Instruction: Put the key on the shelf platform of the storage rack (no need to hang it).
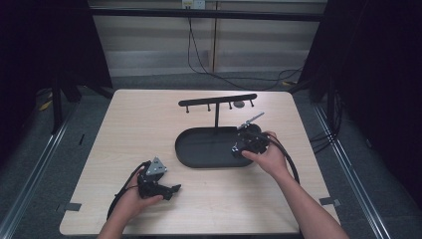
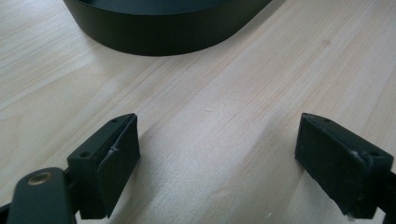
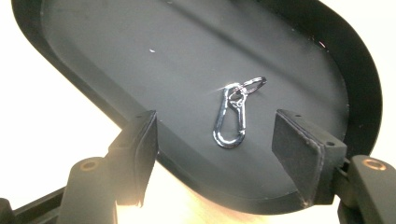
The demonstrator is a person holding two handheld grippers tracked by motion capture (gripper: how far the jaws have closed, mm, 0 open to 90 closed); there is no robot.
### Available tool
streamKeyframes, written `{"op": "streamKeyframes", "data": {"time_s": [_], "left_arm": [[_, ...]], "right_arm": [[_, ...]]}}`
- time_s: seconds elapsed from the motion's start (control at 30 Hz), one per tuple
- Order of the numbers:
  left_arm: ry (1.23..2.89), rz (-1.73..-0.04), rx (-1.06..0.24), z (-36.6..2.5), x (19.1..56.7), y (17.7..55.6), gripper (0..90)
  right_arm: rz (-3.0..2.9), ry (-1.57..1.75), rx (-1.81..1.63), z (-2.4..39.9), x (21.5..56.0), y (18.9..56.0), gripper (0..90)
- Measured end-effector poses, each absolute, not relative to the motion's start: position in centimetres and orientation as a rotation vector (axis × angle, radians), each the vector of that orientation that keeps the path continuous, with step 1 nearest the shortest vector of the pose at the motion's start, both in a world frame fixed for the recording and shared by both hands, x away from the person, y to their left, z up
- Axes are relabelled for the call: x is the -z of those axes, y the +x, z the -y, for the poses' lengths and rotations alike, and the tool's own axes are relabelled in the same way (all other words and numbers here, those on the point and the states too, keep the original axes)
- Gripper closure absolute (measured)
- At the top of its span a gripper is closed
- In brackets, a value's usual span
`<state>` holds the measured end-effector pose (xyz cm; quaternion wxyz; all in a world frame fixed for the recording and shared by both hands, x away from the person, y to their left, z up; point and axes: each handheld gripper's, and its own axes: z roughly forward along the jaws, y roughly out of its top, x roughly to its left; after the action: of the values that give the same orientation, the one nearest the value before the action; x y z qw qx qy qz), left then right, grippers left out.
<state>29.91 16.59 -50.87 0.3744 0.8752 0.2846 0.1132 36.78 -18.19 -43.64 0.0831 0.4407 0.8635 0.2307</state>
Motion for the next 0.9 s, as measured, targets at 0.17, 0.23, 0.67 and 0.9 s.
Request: {"op": "streamKeyframes", "data": {"time_s": [0.17, 0.23, 0.67, 0.9], "left_arm": [[2.239, -0.73, -0.288, -16.6, 50.9, 29.9, 13.6], [2.241, -0.728, -0.291, -16.6, 50.9, 29.9, 13.6], [2.24, -0.73, -0.289, -16.6, 50.9, 29.9, 13.6], [2.242, -0.728, -0.29, -16.6, 50.9, 29.9, 13.6]], "right_arm": [[-2.583, 1.307, -0.687, 18.4, 43.7, 36.3, 31.9], [-2.584, 1.306, -0.694, 18.7, 43.8, 36.0, 31.9], [-2.578, 1.308, -0.733, 20.2, 43.7, 34.7, 31.6], [-2.582, 1.293, -0.751, 20.8, 43.6, 33.8, 31.5]]}}
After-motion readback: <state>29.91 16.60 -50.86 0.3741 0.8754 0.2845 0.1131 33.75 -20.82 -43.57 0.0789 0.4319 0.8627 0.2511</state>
